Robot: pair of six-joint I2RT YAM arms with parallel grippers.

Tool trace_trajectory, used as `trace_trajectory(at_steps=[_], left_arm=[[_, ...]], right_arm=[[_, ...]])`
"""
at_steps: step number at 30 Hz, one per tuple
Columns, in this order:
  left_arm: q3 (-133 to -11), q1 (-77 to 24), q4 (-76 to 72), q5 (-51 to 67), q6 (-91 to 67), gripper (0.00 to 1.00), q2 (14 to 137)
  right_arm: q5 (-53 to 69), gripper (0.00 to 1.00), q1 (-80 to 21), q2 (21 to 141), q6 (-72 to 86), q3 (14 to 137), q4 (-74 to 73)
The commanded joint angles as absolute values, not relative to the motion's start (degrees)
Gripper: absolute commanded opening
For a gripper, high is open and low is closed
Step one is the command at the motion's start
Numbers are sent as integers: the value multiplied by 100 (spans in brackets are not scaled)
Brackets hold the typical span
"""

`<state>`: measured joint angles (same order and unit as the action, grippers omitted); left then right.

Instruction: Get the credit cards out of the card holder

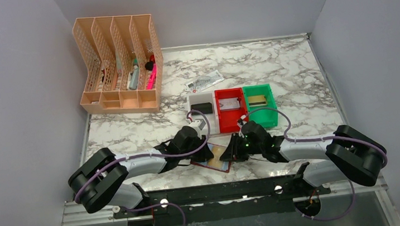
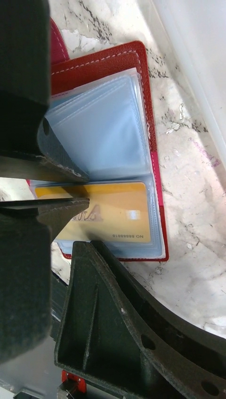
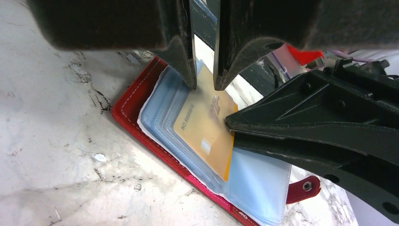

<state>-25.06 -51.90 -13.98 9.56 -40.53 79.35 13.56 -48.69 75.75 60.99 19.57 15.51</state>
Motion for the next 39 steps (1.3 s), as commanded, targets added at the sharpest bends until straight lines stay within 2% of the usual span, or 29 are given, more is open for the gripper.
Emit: trace_trajectory(at_steps=[1, 10, 19, 39], left_arm=[[-2386, -5326, -1130, 1028, -4157, 19, 7985], [-2428, -5328, -1171, 1122, -4201, 0, 7974], [-2496, -5322, -696, 712, -4161, 0, 7597], [-2408, -5291, -141, 141, -4148, 0, 7219]], right_arm=[[1059, 25, -4896, 7752, 6221, 1811, 1441], [1058, 22, -4896, 7978, 6245, 1857, 1373], [556, 20, -4896, 7786, 6047, 2074, 704], [385, 15, -4853, 7763, 5852, 2151, 510]])
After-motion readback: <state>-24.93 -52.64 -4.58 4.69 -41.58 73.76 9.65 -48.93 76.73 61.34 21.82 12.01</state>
